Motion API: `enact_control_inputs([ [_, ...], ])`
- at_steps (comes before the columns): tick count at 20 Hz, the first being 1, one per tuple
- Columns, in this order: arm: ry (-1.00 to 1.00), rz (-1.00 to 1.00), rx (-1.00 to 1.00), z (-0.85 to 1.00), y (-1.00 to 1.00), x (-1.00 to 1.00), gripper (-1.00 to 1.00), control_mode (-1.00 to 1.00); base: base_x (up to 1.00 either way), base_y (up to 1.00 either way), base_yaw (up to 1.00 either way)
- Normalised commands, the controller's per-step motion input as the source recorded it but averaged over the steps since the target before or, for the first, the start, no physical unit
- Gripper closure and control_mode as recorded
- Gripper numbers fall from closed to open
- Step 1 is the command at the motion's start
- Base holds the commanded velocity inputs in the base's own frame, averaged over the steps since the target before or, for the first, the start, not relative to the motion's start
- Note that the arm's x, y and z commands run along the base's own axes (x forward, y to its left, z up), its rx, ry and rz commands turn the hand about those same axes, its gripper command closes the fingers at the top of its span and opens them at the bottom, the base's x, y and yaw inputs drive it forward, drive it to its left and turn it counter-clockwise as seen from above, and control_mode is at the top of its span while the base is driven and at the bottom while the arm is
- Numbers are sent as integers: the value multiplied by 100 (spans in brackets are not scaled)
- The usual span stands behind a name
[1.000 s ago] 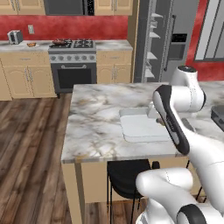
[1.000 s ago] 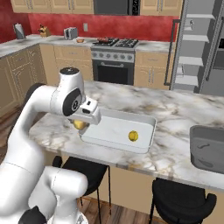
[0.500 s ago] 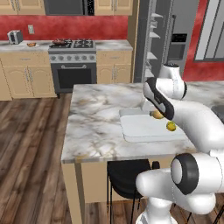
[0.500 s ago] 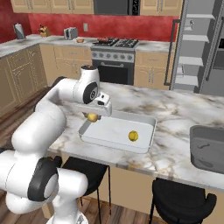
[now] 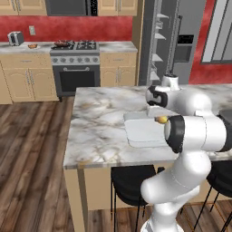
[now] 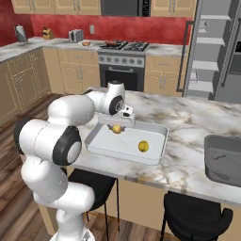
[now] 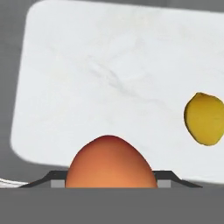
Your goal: Place the cold items (lemon and mango) from the fridge in one tupperware on the dining counter. Place the warm items (kebab skewer and hot dog) in the stove area in another tupperware.
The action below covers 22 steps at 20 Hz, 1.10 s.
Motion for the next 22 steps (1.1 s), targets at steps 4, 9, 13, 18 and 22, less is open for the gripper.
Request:
enact_control_inputs([
  [4, 0, 0, -11, -67, 0, 59, 100, -100, 0, 0, 0],
  [9, 0, 0, -5, -56, 0, 54, 100, -100, 0, 0, 0],
  [13, -3, 0, 0, -30, 0, 44, 100, -100, 0, 0, 0],
  [18, -1, 0, 3, -30, 0, 24, 100, -100, 0, 0, 0],
  [22, 0, 0, 6, -41, 0, 5, 100, -100, 0, 0, 0],
])
